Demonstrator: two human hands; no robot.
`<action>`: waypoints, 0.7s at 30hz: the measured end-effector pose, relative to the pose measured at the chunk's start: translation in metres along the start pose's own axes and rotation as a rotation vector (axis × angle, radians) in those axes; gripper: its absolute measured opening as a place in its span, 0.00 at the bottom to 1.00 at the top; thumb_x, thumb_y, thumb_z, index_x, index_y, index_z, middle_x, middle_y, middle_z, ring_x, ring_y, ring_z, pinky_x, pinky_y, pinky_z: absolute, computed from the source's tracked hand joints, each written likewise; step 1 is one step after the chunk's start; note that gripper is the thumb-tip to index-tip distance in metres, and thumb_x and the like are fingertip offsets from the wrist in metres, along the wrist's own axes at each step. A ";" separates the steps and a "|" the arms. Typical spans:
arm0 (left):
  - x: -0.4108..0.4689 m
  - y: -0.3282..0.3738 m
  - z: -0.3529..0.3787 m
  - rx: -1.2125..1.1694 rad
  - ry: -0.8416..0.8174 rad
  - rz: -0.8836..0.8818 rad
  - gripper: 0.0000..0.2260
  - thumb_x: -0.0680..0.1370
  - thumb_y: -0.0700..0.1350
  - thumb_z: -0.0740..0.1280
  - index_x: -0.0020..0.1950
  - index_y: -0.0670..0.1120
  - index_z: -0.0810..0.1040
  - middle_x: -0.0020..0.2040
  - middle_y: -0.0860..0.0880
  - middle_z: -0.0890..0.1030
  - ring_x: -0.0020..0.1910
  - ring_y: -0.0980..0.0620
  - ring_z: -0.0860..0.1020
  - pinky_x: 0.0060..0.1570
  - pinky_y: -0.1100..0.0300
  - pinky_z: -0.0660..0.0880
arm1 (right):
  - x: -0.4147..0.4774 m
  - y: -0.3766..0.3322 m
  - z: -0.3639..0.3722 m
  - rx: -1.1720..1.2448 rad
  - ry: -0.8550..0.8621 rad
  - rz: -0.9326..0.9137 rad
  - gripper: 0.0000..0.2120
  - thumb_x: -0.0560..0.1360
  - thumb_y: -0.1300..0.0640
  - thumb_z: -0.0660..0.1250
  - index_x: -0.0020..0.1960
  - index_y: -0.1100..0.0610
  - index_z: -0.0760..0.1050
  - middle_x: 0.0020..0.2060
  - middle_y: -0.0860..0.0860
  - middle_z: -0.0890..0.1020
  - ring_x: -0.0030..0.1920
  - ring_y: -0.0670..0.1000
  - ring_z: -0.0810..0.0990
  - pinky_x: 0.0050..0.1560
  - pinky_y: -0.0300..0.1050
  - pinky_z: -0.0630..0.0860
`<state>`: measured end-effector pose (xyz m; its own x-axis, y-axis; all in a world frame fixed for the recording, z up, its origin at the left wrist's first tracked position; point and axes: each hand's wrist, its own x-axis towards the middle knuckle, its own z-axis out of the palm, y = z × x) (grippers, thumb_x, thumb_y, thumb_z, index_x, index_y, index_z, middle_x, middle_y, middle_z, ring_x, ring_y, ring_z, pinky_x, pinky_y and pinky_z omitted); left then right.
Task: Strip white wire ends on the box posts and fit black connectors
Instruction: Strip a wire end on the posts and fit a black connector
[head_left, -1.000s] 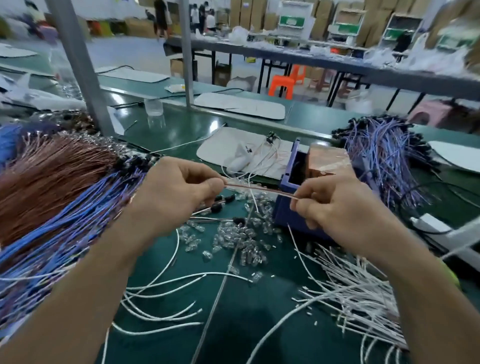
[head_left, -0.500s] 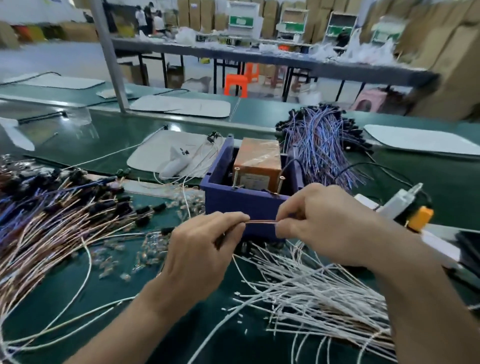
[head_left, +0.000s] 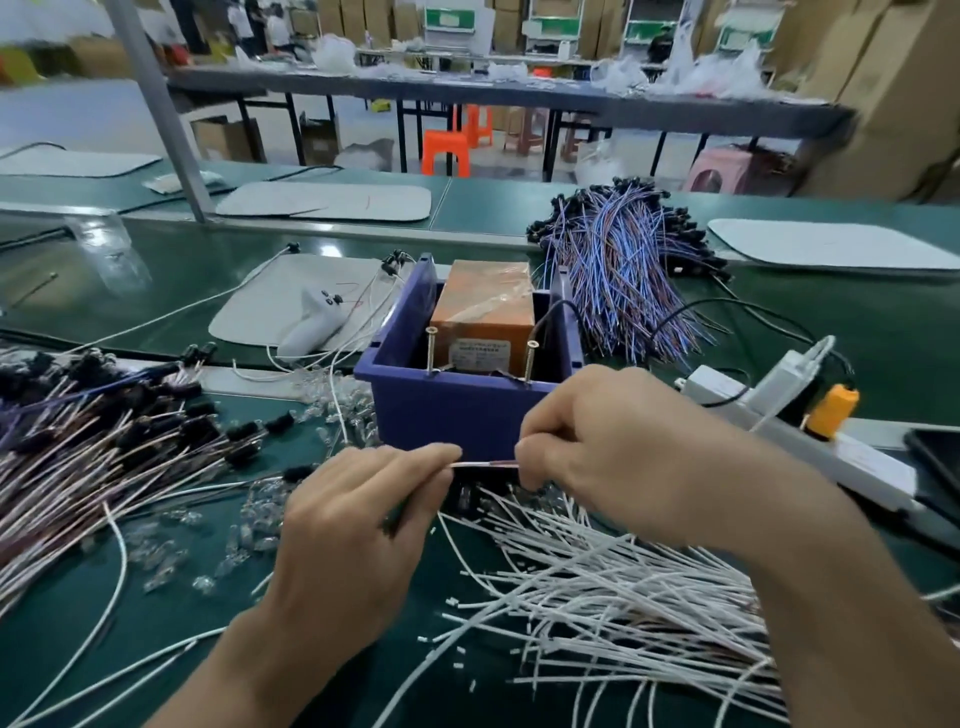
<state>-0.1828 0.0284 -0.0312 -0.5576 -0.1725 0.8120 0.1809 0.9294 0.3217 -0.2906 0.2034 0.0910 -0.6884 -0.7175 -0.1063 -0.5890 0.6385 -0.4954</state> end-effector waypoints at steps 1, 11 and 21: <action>0.001 -0.002 -0.001 -0.004 0.011 -0.018 0.09 0.81 0.48 0.69 0.54 0.47 0.87 0.45 0.54 0.86 0.44 0.59 0.78 0.52 0.68 0.72 | -0.001 0.002 -0.002 0.020 0.018 0.011 0.12 0.78 0.50 0.67 0.38 0.48 0.83 0.23 0.46 0.78 0.22 0.43 0.73 0.23 0.31 0.66; 0.004 -0.001 -0.012 0.176 0.137 -0.186 0.11 0.83 0.47 0.65 0.53 0.48 0.87 0.46 0.53 0.87 0.46 0.55 0.79 0.48 0.61 0.68 | -0.021 0.022 -0.042 0.096 -0.133 0.053 0.12 0.79 0.55 0.68 0.38 0.50 0.84 0.24 0.52 0.80 0.22 0.45 0.69 0.25 0.32 0.66; 0.016 0.000 -0.015 -0.836 0.224 -0.968 0.11 0.77 0.36 0.70 0.42 0.49 0.88 0.33 0.51 0.82 0.31 0.56 0.77 0.32 0.67 0.75 | -0.032 0.042 -0.048 0.226 -0.268 0.198 0.16 0.81 0.64 0.62 0.36 0.62 0.79 0.29 0.61 0.83 0.22 0.52 0.78 0.23 0.39 0.71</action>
<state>-0.1796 0.0204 -0.0112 -0.6131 -0.7813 0.1171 0.2762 -0.0732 0.9583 -0.3138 0.2663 0.1148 -0.6269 -0.6533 -0.4246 -0.3275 0.7154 -0.6172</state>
